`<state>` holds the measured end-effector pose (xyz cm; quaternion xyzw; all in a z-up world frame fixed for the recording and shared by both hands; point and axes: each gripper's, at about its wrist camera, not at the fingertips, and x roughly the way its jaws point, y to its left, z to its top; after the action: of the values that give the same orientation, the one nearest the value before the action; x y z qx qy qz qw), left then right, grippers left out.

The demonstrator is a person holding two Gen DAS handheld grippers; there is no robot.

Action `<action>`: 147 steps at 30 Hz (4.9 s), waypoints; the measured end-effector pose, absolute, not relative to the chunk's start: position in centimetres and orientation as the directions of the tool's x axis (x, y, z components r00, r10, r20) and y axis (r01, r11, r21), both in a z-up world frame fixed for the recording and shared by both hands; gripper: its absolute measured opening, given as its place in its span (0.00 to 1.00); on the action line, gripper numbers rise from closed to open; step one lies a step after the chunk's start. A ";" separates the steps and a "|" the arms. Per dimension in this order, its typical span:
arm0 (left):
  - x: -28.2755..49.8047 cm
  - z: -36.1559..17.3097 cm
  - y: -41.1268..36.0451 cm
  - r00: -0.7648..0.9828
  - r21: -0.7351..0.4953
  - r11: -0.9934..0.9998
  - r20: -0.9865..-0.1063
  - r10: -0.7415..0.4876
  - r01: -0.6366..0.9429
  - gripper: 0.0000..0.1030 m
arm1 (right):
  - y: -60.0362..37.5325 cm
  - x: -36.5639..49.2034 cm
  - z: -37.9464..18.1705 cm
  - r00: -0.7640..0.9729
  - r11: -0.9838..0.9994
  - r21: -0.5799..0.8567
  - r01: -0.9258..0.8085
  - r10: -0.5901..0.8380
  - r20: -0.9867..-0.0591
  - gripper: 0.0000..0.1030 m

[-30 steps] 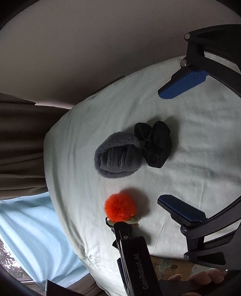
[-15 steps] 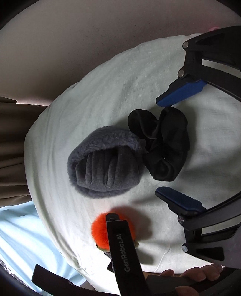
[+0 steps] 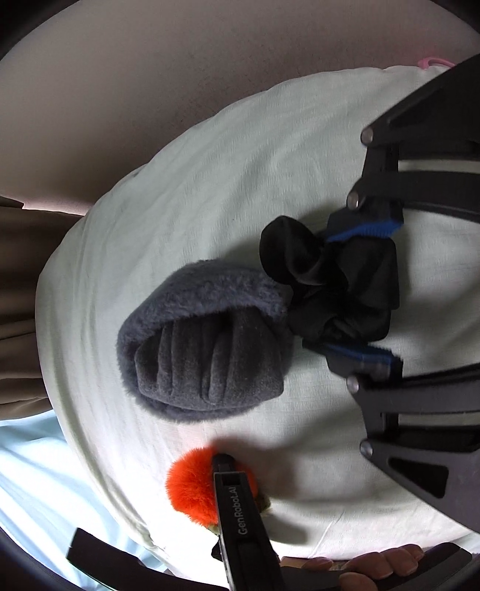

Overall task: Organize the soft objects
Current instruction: 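Grasp the orange pompom with the left tool while the right tool grasps the grey sock, then carry the pompom into the box with the left tool while the right tool drops the sock in, then lift both open tools up away from the box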

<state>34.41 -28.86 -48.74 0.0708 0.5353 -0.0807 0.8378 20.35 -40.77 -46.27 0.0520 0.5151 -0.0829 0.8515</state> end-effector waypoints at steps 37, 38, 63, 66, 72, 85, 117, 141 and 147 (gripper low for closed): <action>16.6 -20.1 -18.2 0.648 -0.049 0.992 -0.753 -0.115 0.119 0.37 | -36.0 9.9 -20.3 0.686 0.985 0.055 0.167 -0.076 -0.723 0.32; 16.1 -19.3 -17.3 0.654 -0.051 0.992 -0.748 -0.113 0.113 0.37 | -35.3 9.7 -19.6 0.690 0.986 0.055 0.158 -0.070 -0.720 0.32; 14.2 -19.4 13.2 0.560 -0.018 1.000 -0.828 -0.003 -0.021 0.37 | -8.9 10.7 -16.8 0.641 0.988 0.151 -0.042 0.143 -0.754 0.32; 15.4 -21.5 15.5 0.527 -0.017 1.000 -0.850 -0.005 -0.019 0.37 | -6.5 11.9 -18.1 0.611 0.987 0.153 -0.044 0.148 -0.777 0.32; 18.0 -26.6 18.2 0.449 -0.016 1.000 -0.894 -0.009 -0.012 0.37 | -2.0 15.7 -22.0 0.522 0.981 0.185 -0.055 0.187 -0.832 0.32; 23.1 -35.1 19.0 0.274 -0.051 0.998 -0.961 -0.042 -0.028 0.37 | 0.9 23.0 -31.1 0.303 0.969 0.247 -0.032 0.245 -0.921 0.32; 22.1 -34.2 17.1 0.277 -0.015 0.998 -0.960 -0.029 0.053 1.00 | -1.8 24.3 -33.3 0.272 0.956 0.292 0.003 0.281 -0.921 1.00; 10.2 -18.2 18.6 0.569 0.001 0.999 -0.822 -0.029 0.053 1.00 | -1.1 11.8 -17.8 0.554 0.979 0.135 -0.151 0.197 -0.809 1.00; 6.8 -14.2 19.2 0.644 0.007 0.999 -0.765 -0.029 0.052 1.00 | -1.8 7.5 -13.6 0.623 0.982 0.120 -0.148 0.186 -0.760 1.00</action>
<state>6.78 19.16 -14.19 0.0140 0.4215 -0.0223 0.9064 7.55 -1.81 -13.59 0.0227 0.4241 0.0928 0.9006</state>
